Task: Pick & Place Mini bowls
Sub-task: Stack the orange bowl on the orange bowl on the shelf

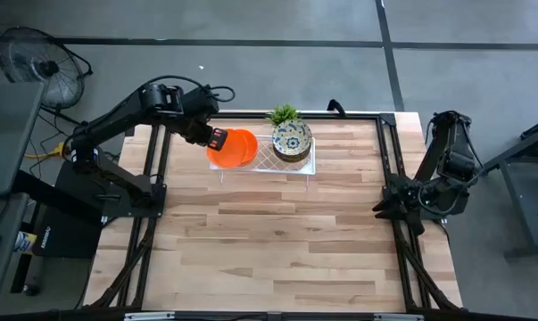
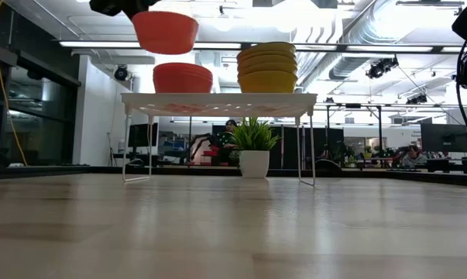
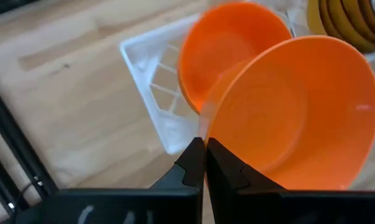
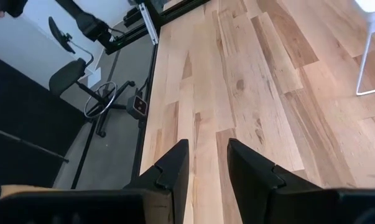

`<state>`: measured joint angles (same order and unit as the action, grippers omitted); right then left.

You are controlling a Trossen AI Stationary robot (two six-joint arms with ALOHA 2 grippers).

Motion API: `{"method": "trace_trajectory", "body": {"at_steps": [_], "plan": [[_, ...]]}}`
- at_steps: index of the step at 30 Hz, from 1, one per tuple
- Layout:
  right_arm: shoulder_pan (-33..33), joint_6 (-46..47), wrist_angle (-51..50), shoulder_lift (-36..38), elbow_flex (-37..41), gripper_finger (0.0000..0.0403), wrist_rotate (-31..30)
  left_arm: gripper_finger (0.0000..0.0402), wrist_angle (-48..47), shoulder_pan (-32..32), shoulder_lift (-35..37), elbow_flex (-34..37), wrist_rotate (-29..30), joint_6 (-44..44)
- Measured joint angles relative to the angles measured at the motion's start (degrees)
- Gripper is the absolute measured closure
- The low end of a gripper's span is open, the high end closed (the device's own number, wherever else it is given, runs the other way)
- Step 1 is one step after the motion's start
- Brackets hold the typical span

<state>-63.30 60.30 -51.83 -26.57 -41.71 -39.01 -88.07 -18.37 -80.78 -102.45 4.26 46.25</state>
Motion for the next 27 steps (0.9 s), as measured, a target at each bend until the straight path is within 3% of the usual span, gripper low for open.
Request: {"method": "trace_trajectory", "body": {"at_steps": [7, 18, 27], "plan": [[0.0, 1.3, -0.1, 0.0, 0.0, 0.0305, -1.2, 0.0401, 2.6, 0.0, -2.5, -0.1, 5.1, 2.1], [0.0, 2.7, -0.2, 0.0, 0.0, 0.0305, -1.7, 0.0401, 5.9, -3.0, -6.0, -0.1, 3.2, 1.8], [0.0, 2.7, -0.3, 0.0, 0.0, 0.0305, -1.4, 0.0401, 3.3, -4.2, -8.6, -0.1, 1.0, 0.5]]}}
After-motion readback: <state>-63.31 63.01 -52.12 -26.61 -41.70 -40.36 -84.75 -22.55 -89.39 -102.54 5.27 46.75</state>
